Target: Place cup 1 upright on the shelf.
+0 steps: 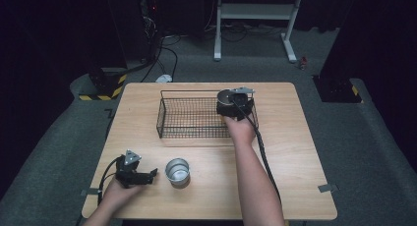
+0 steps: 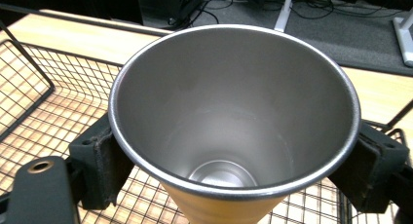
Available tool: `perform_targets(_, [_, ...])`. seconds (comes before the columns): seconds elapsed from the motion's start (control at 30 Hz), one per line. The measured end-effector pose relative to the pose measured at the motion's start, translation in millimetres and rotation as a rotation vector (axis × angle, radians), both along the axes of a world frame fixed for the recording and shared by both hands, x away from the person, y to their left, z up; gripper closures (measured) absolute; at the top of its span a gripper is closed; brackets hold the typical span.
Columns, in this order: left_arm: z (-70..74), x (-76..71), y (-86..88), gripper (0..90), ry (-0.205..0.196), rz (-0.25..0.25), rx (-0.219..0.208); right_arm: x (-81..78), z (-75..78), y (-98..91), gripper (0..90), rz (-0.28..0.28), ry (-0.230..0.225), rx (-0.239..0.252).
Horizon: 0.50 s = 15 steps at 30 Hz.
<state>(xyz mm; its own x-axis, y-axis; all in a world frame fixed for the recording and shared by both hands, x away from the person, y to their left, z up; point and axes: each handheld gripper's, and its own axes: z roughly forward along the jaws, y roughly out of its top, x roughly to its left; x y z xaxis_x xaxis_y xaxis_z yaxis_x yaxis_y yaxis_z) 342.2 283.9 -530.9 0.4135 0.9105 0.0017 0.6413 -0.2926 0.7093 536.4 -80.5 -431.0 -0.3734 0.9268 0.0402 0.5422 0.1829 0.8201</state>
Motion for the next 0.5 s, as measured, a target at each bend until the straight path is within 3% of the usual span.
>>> perform_targets(0.37, [0.0,0.2,0.2,0.6,-0.002,-0.001,-0.001,5.0,-4.9,9.8,13.6,0.004,0.014,-0.030])
perform_targets(0.5, [0.1,0.3,0.4,0.6,-0.003,-0.004,0.002,5.2,-10.2,10.1,13.6,0.005,0.042,-0.051])
